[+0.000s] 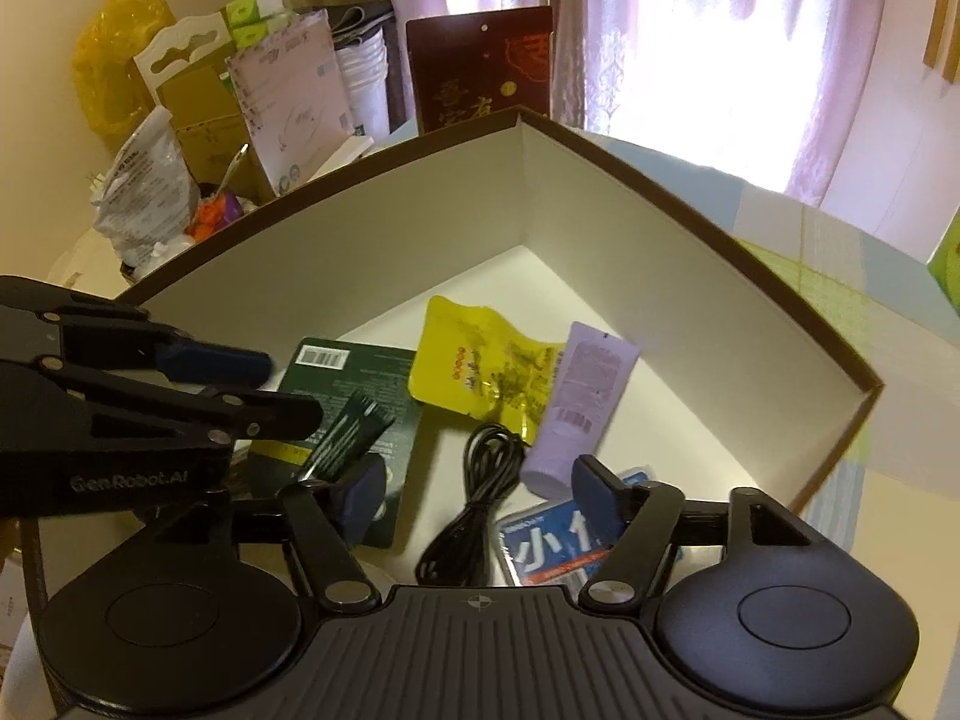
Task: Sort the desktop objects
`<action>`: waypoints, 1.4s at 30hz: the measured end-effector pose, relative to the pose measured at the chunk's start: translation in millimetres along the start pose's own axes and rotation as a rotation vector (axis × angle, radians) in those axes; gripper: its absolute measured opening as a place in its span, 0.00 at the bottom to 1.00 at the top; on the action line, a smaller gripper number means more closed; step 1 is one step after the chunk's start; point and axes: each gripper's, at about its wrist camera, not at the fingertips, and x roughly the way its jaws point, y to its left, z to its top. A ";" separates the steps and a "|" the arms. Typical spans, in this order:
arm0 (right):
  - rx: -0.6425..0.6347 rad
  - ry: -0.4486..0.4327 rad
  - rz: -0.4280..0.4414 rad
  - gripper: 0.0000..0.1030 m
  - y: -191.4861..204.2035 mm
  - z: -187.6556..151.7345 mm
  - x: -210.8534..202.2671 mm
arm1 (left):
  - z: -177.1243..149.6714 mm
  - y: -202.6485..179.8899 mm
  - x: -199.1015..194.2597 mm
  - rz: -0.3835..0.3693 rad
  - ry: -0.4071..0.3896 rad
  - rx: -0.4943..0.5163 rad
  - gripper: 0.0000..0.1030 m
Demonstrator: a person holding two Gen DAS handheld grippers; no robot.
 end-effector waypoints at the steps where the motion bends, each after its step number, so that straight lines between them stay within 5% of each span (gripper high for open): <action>1: -0.006 -0.006 0.001 0.75 -0.6 -0.4 -2.2 | -0.4 0.8 -0.8 -0.001 0.001 -0.009 0.42; 11: -0.117 -0.065 0.044 0.98 2.5 -11.9 -32.3 | -14.0 0.3 -27.8 0.010 -0.014 -0.028 0.88; 20: -0.153 -0.092 0.072 0.98 8.0 -29.3 -57.9 | -27.6 -12.3 -69.8 0.080 -0.086 -0.022 0.99; 42: -0.150 -0.235 0.050 0.98 18.5 -76.1 -134.7 | -71.6 -75.4 -169.2 0.234 -0.308 -0.006 0.99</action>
